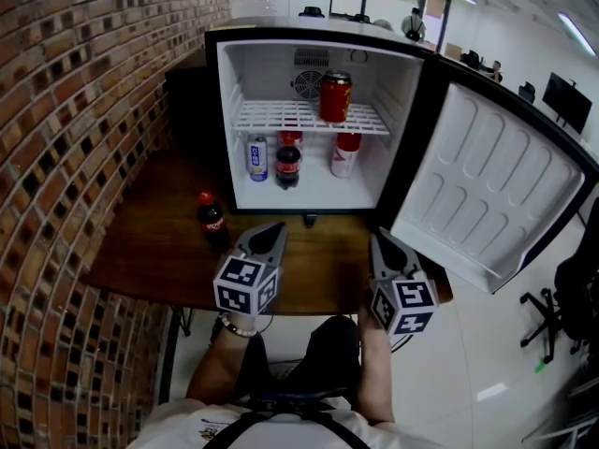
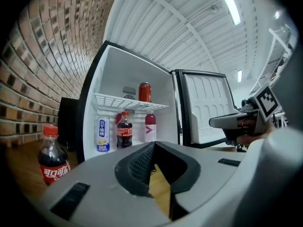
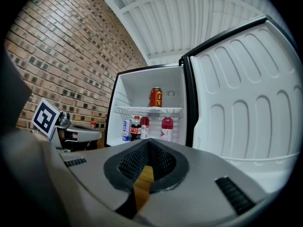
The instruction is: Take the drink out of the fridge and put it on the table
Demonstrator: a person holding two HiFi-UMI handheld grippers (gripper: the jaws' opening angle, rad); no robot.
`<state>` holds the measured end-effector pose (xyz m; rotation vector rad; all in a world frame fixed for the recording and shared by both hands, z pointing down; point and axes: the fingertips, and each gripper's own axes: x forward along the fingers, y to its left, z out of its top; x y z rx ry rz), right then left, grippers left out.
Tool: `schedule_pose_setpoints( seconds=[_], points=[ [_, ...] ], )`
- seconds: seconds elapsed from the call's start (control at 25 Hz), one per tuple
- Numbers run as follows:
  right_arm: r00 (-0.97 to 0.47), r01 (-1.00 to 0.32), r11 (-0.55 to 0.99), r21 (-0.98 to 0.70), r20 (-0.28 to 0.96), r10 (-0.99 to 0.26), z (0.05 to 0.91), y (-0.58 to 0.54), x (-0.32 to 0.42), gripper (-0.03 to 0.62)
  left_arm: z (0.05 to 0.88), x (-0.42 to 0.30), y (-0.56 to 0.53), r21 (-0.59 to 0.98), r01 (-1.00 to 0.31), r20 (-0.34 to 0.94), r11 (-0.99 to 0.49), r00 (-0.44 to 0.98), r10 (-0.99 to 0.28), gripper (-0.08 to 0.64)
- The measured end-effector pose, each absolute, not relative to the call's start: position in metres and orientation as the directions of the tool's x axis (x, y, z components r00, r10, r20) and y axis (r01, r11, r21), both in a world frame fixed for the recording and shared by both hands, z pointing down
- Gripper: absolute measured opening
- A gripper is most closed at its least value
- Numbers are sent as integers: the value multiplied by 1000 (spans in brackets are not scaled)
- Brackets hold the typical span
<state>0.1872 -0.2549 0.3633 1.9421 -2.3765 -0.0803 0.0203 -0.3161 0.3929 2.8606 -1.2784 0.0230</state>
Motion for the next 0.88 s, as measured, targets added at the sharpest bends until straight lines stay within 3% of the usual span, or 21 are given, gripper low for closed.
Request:
schedule_pose_setpoints(
  seconds=[0.88],
  points=[
    [-212,-973,214,84,34,-977,365,-258,184,15,393,21,-315,6,-746,12,-665,665,-746,-2]
  ],
)
